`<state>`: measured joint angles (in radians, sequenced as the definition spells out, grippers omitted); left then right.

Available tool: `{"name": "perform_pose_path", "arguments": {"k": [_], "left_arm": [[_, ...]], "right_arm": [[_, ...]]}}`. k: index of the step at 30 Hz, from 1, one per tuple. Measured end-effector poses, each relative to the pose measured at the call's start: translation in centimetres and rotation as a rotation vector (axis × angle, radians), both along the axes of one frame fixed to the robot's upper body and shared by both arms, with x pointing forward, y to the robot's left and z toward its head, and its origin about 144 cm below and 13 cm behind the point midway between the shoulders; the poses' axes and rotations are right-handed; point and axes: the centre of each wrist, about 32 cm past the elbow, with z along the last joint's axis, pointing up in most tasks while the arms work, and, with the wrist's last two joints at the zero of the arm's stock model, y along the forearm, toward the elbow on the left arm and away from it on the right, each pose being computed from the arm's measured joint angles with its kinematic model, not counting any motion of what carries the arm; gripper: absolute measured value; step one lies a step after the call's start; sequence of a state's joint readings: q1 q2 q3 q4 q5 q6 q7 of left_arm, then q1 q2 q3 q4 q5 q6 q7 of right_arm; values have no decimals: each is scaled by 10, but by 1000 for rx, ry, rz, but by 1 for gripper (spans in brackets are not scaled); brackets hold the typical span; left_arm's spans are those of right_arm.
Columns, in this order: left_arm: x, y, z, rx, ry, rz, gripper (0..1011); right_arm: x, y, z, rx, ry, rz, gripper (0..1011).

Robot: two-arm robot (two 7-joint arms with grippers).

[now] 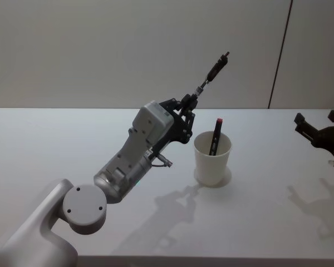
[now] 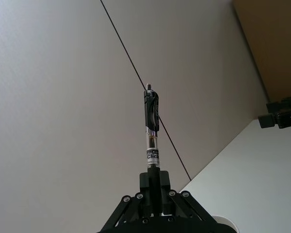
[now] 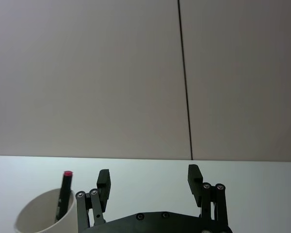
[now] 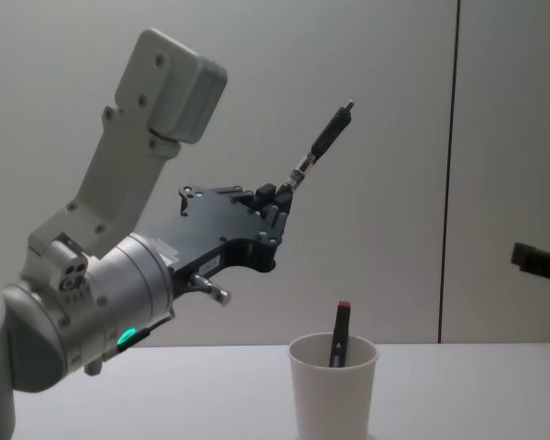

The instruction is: Place the pen into the pen holder.

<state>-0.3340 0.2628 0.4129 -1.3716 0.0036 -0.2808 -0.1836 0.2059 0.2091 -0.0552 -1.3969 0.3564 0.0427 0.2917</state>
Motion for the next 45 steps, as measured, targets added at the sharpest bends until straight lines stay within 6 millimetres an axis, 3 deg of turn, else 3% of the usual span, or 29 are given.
{"name": "perform_pose_path", "arguments": {"k": [26,45], "left_arm": [[0,0,0,0,-1,-2,126],[0,0,0,0,-1,-2,126]], "right_arm": [[9,-17,21,123,-123,373,1001],[47,-12,34,279,-123,626,1001]]}}
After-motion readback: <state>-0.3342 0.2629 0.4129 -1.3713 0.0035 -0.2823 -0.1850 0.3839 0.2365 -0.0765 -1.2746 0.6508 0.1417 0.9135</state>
